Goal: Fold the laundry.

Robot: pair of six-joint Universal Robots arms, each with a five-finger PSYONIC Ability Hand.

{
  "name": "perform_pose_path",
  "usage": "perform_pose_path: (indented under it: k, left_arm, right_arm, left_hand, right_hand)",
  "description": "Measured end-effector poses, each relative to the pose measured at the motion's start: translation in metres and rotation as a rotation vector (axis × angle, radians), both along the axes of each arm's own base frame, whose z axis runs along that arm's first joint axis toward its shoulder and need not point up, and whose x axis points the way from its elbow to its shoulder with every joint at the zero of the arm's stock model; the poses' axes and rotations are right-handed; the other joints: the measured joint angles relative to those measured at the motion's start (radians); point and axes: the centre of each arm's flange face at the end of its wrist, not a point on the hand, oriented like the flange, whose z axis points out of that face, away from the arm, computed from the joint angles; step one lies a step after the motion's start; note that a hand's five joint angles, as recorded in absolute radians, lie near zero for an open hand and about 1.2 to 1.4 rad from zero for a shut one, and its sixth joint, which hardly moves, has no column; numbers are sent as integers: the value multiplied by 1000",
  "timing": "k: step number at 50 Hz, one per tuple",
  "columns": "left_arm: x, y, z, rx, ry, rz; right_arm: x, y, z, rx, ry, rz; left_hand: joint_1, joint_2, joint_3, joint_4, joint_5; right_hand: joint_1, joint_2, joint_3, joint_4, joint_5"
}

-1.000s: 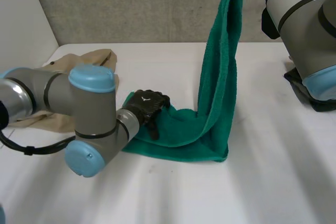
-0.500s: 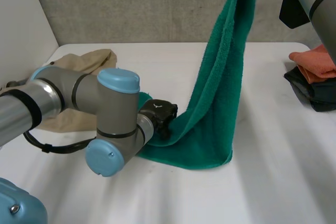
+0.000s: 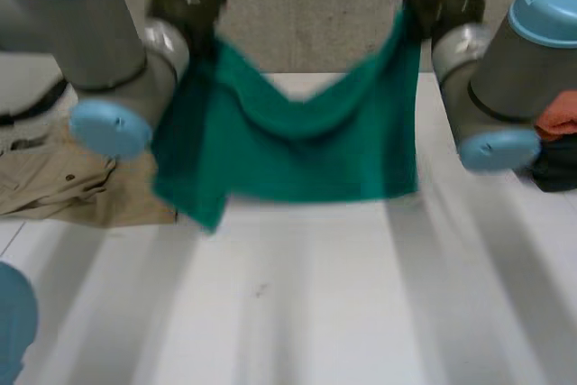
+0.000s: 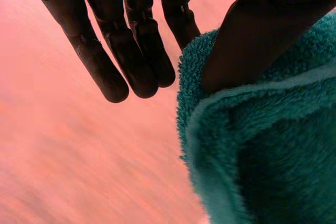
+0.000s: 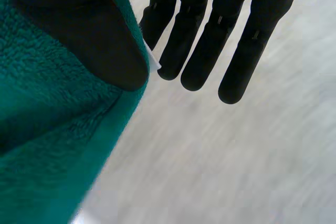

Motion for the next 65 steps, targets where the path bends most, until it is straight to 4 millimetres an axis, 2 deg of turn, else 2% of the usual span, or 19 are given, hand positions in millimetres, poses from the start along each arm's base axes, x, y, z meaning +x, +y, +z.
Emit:
perform_pose_path:
  k: [2, 7, 9, 13, 19, 23, 31, 35, 36, 37, 39, 40, 41, 46, 50, 52, 56, 61, 65]
  left_arm:
    - [0, -4, 40, -159, 101, 5]
    - [7, 9, 106, -371, 271, 16]
    - [10, 15, 116, -381, 305, 26]
    - [14, 20, 114, -325, 316, 51]
    - [16, 24, 63, -96, 239, 91]
    - [13, 32, 6, 93, 155, 71]
    - [3, 54, -113, 405, -7, 11]
    - [0, 63, -155, 505, -66, 4]
    - [0, 66, -164, 526, -80, 3]
    - [-1, 69, -173, 547, -94, 0]
    - [-3, 72, -179, 560, -105, -4]
    - [-3, 72, -179, 561, -106, -4]
    - [-3, 74, -177, 558, -107, -7]
    - [1, 76, -151, 515, -81, -4]
    - [13, 74, -135, 491, -63, 16]
    - [33, 73, -127, 485, -61, 47]
    - [56, 74, -128, 494, -81, 80]
    - [87, 77, -149, 536, -151, 72]
    - [100, 76, -170, 574, -198, 12]
  right_arm:
    - [0, -11, 29, -148, -154, -6]
    - [-9, -18, 73, -370, -361, -26]
    - [-14, -18, 84, -416, -404, -34]
    - [-19, -20, 86, -409, -409, -36]
    - [-32, -27, 61, -266, -330, -30]
    - [-40, -30, 30, -111, -243, -26]
    - [-55, -22, -72, 254, -8, -30]
    - [-65, -15, -113, 366, 97, -48]
    - [-68, -13, -122, 388, 124, -55]
    - [-71, -11, -130, 407, 151, -63]
    - [-75, -10, -137, 421, 178, -73]
    - [-76, -10, -138, 423, 182, -75]
    - [-78, -10, -140, 425, 190, -81]
    - [-83, -12, -134, 410, 187, -98]
    - [-85, -14, -129, 401, 173, -109]
    - [-88, -16, -127, 395, 163, -123]
    - [-92, -20, -125, 391, 153, -141]
    - [-95, -23, -125, 389, 150, -153]
    - [-94, -23, -125, 390, 152, -150]
  left_hand:
    - [0, 0, 0, 0, 0]
    - [0, 0, 0, 0, 0]
    - [0, 0, 0, 0, 0]
    - [0, 0, 0, 0, 0]
    - [0, 2, 3, 0, 0]
    - [0, 4, 3, 0, 0]
    - [0, 4, 3, 0, 0]
    - [0, -11, -7, -14, 0]
    - [-38, -62, -58, -52, -29]
    - [-274, -294, -267, -278, -242]
    - [-523, -512, -500, -516, -472]
    - [-523, -512, -500, -516, -472]
    - [-730, -746, -730, -749, -706]
    - [-894, -947, -941, -959, -915]
    - [-916, -975, -962, -984, -924]
    - [-921, -979, -967, -988, -924]
    - [-827, -887, -889, -895, -844]
    - [-522, -598, -594, -598, -552]
    - [-510, -572, -567, -571, -527]
  right_hand:
    - [0, 0, 0, 0, 0]
    - [0, 0, 0, 0, 0]
    - [0, 0, 0, 0, 0]
    - [0, 0, 0, 0, 0]
    - [0, 0, 0, 1, 0]
    - [0, 0, 0, 1, 0]
    - [0, 0, 0, 1, 0]
    - [0, 0, 0, 1, 0]
    - [0, 0, 0, 1, 0]
    - [0, 0, 0, 1, 0]
    - [0, 0, 0, 1, 0]
    - [0, 0, 0, 1, 0]
    - [0, 0, 0, 1, 0]
    - [0, 0, 0, 1, 0]
    - [0, 0, 0, 1, 0]
    - [0, 0, 0, 1, 0]
    - [0, 0, 0, 1, 0]
    - [0, 0, 0, 1, 0]
    - [0, 0, 0, 1, 0]
